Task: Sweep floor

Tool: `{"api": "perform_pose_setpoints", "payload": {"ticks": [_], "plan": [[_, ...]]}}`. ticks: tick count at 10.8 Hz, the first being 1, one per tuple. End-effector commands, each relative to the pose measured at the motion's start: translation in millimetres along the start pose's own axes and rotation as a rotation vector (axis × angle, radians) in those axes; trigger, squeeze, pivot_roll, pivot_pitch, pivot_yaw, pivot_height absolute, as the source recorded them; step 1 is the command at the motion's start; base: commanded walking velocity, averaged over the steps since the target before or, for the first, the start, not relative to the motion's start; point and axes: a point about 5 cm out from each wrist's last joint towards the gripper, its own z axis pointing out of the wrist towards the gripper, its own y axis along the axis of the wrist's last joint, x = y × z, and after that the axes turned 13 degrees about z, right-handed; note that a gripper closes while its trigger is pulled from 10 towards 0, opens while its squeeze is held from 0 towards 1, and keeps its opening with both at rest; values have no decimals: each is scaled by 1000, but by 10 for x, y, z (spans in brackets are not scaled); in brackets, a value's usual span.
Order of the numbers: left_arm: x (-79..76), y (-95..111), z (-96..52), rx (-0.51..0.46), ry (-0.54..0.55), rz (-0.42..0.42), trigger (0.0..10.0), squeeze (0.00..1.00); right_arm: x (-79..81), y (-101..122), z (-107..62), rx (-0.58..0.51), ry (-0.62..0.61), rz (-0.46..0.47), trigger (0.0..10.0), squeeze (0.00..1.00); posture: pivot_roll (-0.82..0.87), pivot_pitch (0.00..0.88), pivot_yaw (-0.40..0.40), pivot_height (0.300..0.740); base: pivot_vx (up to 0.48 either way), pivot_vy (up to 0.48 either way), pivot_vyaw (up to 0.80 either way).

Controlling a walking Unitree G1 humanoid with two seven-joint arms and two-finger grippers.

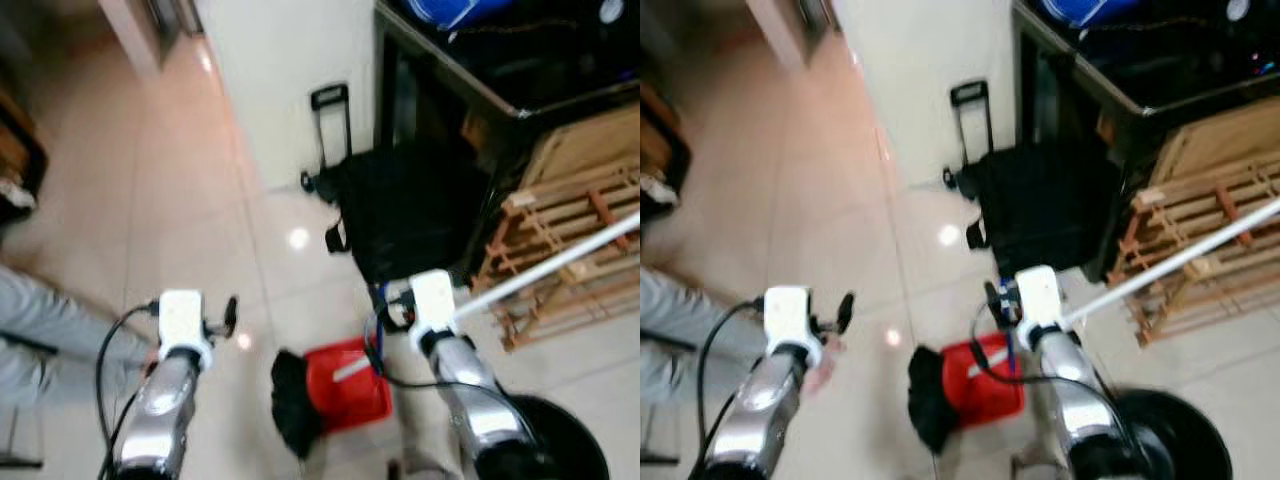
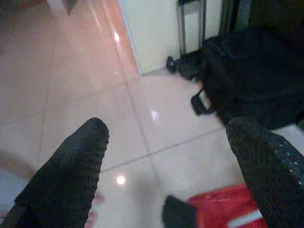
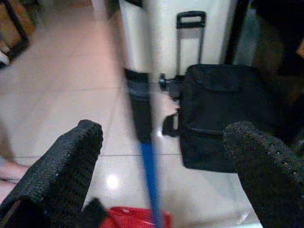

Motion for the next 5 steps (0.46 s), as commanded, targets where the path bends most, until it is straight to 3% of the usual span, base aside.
{"api": "perform_pose_setpoints", "payload": {"ticks": [1, 5], "plan": [[57, -69, -35, 24, 5, 13, 10000, 0, 12, 7, 8, -5, -3, 0, 10000, 0, -144, 122, 155, 740, 0, 0, 0], [56, -84, -44, 31, 5, 22, 10000, 0, 5, -8, -3, -4, -2, -3, 10000, 0, -143, 123, 155, 740, 0, 0, 0]]}}
